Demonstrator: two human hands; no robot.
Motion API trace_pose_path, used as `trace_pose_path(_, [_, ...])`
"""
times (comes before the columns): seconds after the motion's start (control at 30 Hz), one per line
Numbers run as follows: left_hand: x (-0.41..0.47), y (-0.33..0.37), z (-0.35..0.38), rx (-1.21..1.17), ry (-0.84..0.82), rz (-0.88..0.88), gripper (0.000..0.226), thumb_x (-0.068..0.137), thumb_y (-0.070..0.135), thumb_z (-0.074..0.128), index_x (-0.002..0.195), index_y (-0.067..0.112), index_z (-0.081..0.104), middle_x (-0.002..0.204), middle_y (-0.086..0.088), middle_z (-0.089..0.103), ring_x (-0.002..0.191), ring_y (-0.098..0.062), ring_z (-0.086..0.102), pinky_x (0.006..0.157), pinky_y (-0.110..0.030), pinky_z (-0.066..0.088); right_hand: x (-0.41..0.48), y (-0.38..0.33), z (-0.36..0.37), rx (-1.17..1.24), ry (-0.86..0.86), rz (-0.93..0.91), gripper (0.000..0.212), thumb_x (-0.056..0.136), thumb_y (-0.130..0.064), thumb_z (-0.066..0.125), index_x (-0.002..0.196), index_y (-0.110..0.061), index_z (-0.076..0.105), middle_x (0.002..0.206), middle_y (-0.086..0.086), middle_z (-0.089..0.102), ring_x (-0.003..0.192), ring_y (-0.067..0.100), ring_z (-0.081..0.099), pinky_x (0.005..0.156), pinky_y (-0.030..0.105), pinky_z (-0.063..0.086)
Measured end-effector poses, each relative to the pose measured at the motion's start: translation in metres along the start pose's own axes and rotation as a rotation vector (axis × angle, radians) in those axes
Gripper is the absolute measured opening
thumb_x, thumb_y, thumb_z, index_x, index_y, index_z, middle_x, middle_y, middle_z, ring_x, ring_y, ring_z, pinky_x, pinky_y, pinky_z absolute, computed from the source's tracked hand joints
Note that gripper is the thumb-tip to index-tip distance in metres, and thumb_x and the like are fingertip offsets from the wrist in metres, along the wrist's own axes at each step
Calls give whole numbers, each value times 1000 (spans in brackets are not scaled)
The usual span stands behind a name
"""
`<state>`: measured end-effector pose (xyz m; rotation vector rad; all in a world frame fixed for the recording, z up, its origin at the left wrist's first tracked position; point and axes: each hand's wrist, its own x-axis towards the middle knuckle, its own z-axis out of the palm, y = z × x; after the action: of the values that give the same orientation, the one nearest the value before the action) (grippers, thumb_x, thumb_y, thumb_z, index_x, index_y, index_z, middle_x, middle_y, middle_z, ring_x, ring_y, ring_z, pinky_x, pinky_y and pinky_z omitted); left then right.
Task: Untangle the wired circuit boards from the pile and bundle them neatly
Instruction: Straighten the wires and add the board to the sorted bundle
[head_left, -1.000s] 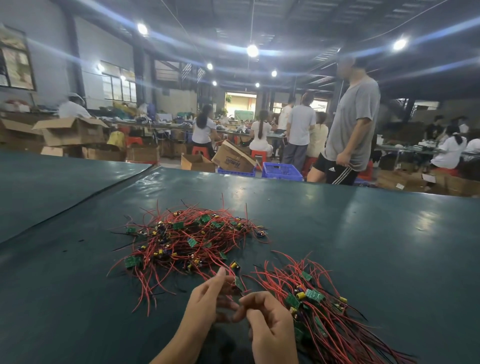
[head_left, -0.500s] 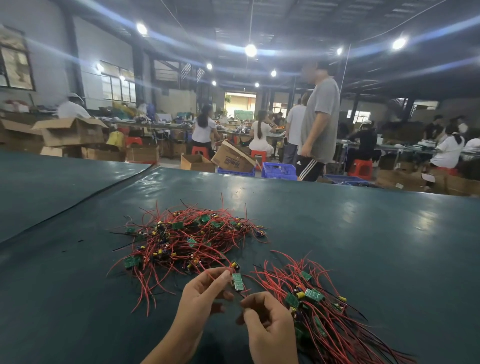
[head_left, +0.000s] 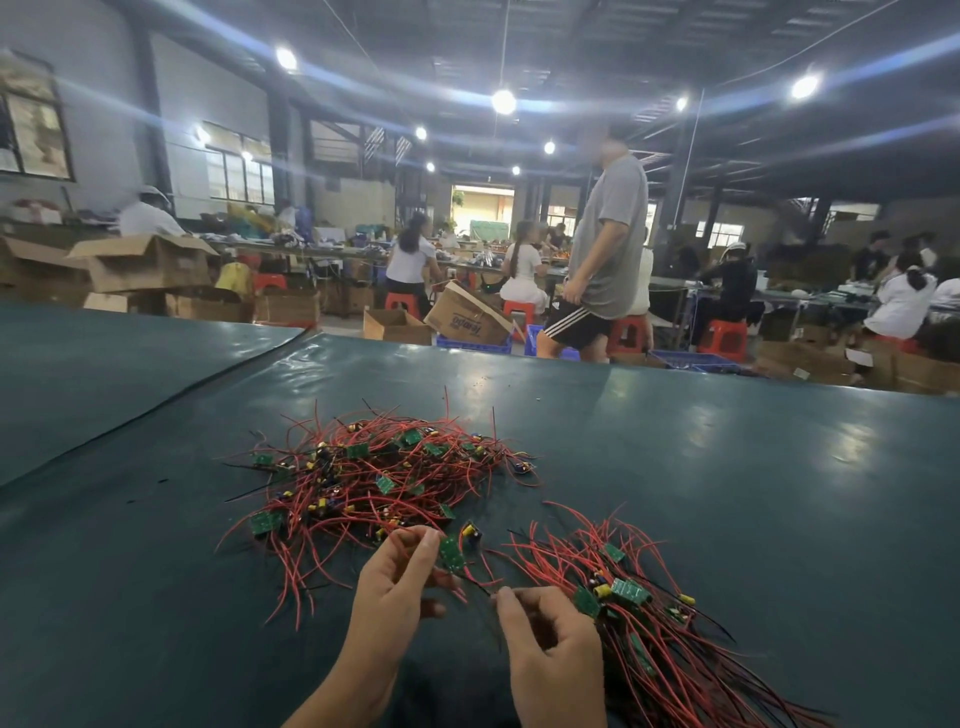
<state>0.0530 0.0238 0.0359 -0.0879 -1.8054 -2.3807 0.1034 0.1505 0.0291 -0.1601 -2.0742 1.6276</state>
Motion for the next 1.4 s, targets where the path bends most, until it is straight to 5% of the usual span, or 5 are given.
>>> trace_pose_path(0.17, [-2, 1, 1, 16, -46, 20, 17, 95, 14, 51, 90, 6, 65, 57, 4, 62, 54, -13, 62, 43, -22, 49, -2, -5, 3, 52, -214, 170, 30, 91, -22, 64, 64, -11, 72, 55, 4, 63, 46, 2, 48, 52, 16, 38])
trace_pose_path(0.43, [-3, 1, 3, 11, -179, -22, 26, 85, 26, 57, 71, 6, 66, 62, -10, 64, 54, -18, 61, 48, -22, 49, -1, -1, 8, 89, -148, 200, 21, 92, -22, 63, 76, -14, 75, 70, 6, 73, 73, 24, 69, 75, 40, 57])
trace_pose_path(0.57, [-5, -1, 4, 87, -290, -72, 31, 76, 40, 58, 63, 13, 66, 64, -7, 63, 57, -16, 61, 51, -23, 48, -1, -1, 7, 62, -146, 191, 18, 93, -22, 62, 84, -19, 77, 75, -3, 75, 75, 10, 70, 77, 30, 56])
trace_pose_path(0.97, [-6, 2, 4, 114, -330, -70, 31, 80, 35, 58, 68, 7, 65, 61, -6, 61, 54, -13, 58, 51, -22, 48, -1, -3, 4, 119, -124, 212, 26, 81, -35, 74, 68, -13, 70, 59, 0, 65, 55, 8, 57, 59, 24, 48])
trace_pose_path(1.4, [-11, 2, 5, 217, -326, -15, 28, 87, 26, 62, 65, 9, 67, 60, -8, 62, 58, -19, 58, 57, -26, 47, 6, 3, 3, 214, -115, 243, 23, 87, -8, 66, 66, -6, 57, 57, 8, 52, 55, 16, 48, 55, 25, 41])
